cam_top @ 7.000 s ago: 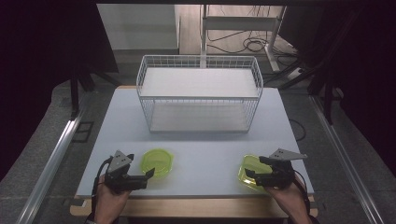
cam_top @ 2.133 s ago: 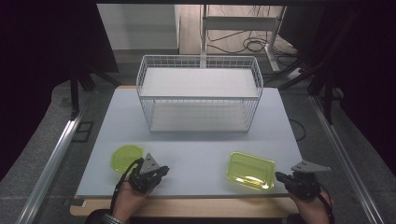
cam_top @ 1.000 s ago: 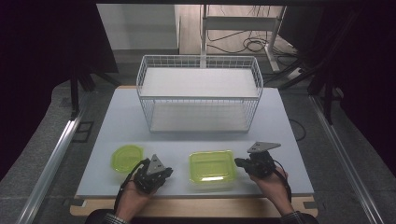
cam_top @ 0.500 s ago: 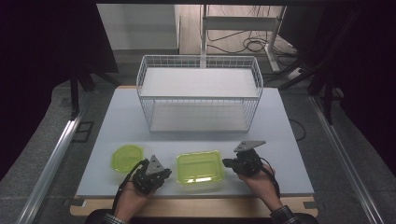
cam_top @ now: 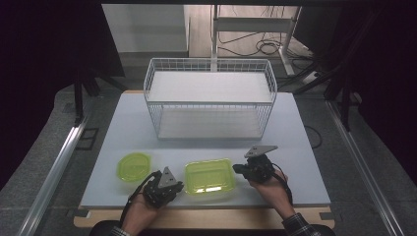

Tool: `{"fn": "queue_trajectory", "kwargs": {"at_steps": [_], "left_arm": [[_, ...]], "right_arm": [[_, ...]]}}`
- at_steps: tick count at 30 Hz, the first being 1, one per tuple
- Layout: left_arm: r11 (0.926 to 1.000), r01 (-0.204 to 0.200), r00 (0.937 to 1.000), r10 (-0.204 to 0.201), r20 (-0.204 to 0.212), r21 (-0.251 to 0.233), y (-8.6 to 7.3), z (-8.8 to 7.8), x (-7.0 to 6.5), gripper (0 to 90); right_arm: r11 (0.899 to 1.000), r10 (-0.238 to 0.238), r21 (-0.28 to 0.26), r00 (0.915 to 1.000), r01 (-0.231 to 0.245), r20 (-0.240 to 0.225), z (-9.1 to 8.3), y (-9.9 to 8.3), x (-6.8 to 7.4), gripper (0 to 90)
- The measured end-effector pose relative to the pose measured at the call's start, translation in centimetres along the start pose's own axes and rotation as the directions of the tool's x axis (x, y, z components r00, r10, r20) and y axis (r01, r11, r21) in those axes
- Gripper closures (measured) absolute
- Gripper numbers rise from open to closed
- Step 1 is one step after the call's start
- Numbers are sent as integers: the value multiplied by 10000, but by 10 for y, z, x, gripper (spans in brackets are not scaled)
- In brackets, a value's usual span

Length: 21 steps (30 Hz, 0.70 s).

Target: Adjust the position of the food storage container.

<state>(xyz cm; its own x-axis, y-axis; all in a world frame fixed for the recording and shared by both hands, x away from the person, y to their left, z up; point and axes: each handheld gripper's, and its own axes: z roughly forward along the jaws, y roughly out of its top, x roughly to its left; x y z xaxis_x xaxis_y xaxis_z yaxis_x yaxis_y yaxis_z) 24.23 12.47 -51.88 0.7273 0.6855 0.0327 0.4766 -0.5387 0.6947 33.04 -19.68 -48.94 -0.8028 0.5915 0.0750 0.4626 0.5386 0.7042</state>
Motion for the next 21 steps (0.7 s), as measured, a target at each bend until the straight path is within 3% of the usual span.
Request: {"fn": "queue_trajectory", "kwargs": {"at_steps": [4,5,7,9,11,12,13,15,21], "left_arm": [[9993,322,9993,-326,-208,-195,-4,-6,6,705],[9982,459,9985,-470,-292,-378,-7,-10,8,657],[9971,573,9976,-591,-357,-495,-9,-12,10,619],[9958,663,9972,-684,-306,-633,-11,-16,10,514],[9955,675,9971,-696,-301,-658,-13,-17,8,450],[9955,675,9971,-696,-301,-658,-13,-17,8,415],[9957,649,9972,-672,-330,-655,-14,-17,7,373],[9962,566,9970,-600,-498,-657,-16,-18,2,303],[9966,401,9976,-440,-532,-725,-21,-22,-2,128]], "right_arm": [[9998,-108,-136,9993,113,358,-10,-5,0,797],[9997,-135,-199,9988,144,473,-17,-8,0,720],[9996,-137,-252,9985,150,522,-19,-9,0,683],[9992,-130,-380,9980,153,612,-23,-14,0,546],[9990,-117,-431,9973,149,721,-23,-16,0,450],[9990,-117,-431,9973,149,721,-23,-16,0,450],[9986,-93,-518,9974,130,715,-23,-17,1,353],[9985,-198,-502,9967,238,793,-22,-19,3,271],[9978,-297,-559,9949,352,966,-24,-27,7,128]]}}
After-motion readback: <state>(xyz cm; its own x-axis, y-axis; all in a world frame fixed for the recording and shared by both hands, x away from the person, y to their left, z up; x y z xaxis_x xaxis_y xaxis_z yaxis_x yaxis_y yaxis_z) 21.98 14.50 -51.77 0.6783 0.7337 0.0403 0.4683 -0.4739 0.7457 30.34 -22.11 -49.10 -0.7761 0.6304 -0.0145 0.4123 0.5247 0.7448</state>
